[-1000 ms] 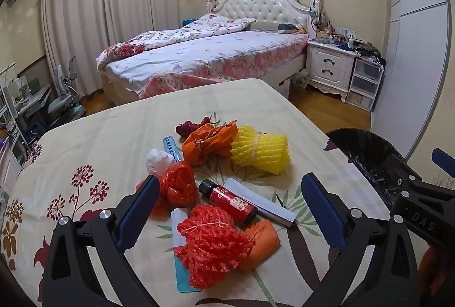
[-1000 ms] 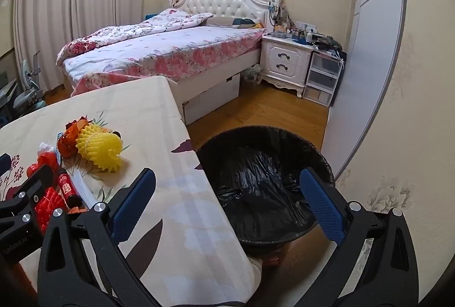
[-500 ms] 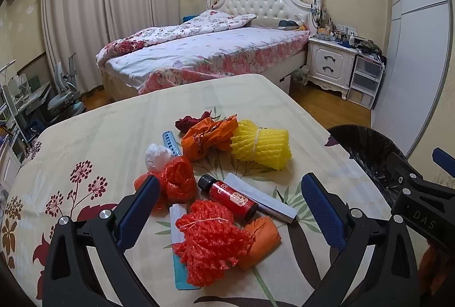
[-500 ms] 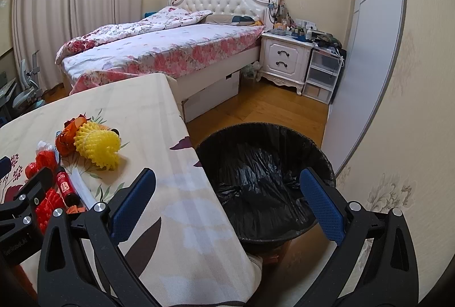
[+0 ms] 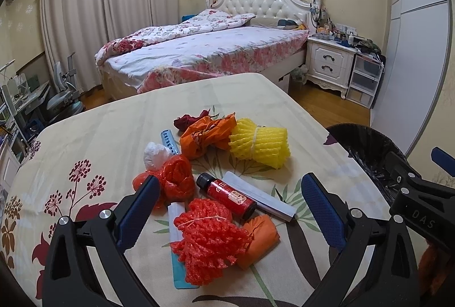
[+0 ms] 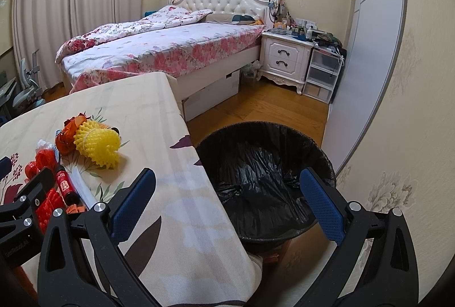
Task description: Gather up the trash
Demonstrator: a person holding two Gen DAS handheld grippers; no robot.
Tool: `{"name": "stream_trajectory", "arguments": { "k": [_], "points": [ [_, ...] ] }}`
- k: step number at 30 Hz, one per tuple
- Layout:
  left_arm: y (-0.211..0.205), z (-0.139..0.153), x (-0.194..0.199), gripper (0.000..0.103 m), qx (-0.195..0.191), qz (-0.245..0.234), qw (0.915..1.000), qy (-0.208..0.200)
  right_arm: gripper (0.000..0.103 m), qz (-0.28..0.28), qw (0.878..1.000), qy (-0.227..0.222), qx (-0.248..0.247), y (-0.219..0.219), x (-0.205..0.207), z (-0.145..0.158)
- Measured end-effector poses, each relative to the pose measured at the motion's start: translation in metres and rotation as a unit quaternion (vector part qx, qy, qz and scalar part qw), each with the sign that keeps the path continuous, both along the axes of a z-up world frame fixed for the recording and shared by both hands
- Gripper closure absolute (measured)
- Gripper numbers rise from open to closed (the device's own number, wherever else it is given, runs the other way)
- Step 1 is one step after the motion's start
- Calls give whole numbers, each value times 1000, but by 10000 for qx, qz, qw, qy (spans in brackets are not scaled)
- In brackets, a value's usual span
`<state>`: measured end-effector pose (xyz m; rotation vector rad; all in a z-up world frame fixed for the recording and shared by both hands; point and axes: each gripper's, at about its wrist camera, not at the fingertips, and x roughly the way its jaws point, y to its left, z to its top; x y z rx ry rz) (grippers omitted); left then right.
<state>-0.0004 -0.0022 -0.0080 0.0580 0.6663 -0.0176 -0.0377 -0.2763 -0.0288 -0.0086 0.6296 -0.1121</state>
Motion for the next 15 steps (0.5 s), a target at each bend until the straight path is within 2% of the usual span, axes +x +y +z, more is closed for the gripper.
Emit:
{"name": "stream_trajectory", "arguments": {
  "k": [15],
  "points": [
    [-2, -2, -1, 6, -2, -14, 10000, 22, 4, 14, 10000, 25, 1, 1, 1, -5]
  ]
}}
